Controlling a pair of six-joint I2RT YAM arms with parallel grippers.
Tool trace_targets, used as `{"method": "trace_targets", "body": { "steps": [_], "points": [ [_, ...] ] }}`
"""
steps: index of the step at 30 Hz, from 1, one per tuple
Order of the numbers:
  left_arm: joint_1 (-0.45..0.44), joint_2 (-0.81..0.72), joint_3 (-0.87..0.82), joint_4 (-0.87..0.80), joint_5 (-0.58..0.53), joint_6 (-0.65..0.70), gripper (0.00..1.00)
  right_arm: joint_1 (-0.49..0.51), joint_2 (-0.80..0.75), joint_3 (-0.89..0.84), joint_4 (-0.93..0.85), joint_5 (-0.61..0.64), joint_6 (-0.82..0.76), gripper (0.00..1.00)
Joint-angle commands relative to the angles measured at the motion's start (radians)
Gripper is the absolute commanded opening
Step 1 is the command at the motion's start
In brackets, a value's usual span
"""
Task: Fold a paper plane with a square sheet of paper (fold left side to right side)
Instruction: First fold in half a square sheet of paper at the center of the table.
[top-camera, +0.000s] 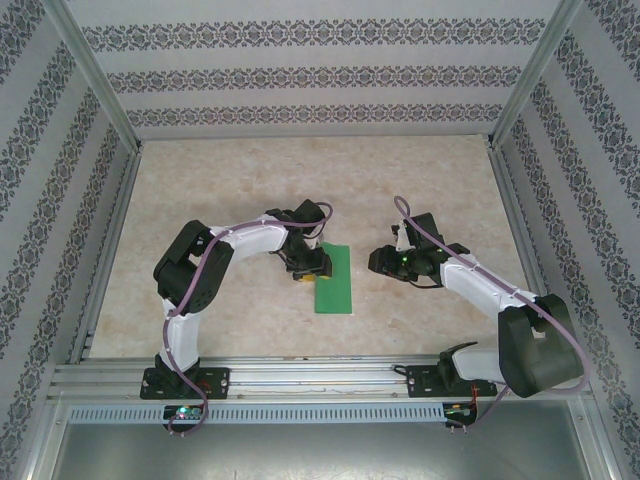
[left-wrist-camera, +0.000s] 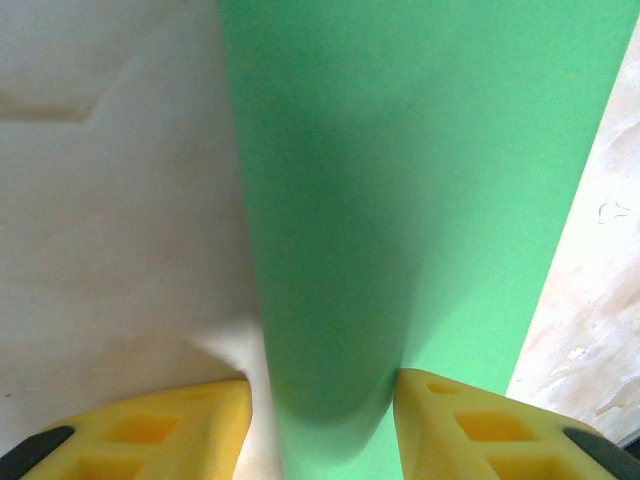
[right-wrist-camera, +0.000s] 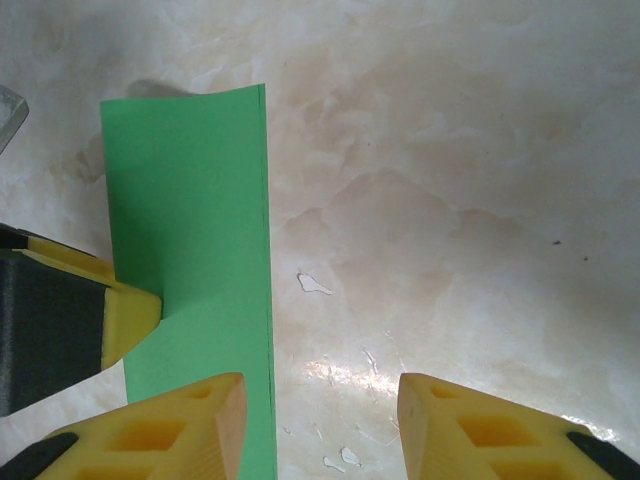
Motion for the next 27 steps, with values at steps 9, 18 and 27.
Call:
{"method": "trace_targets", "body": {
  "steps": [9, 18, 27],
  "points": [
    [-0.091, 0.154, -0.043, 0.105, 0.011, 0.047, 0.45, 0.009, 0.022, 0.003, 0.001, -0.018, -0.014, 0.45],
    [-0.092, 0.162, -0.036, 0.102, 0.011, 0.047, 0.46, 0.027, 0.042, 0.018, 0.002, -0.034, -0.011, 0.45],
    [-0.091, 0.162, -0.032, 0.094, 0.006, 0.048, 0.46, 0.069, 0.118, 0.015, 0.152, -0.185, 0.079, 0.35]
  ]
}}
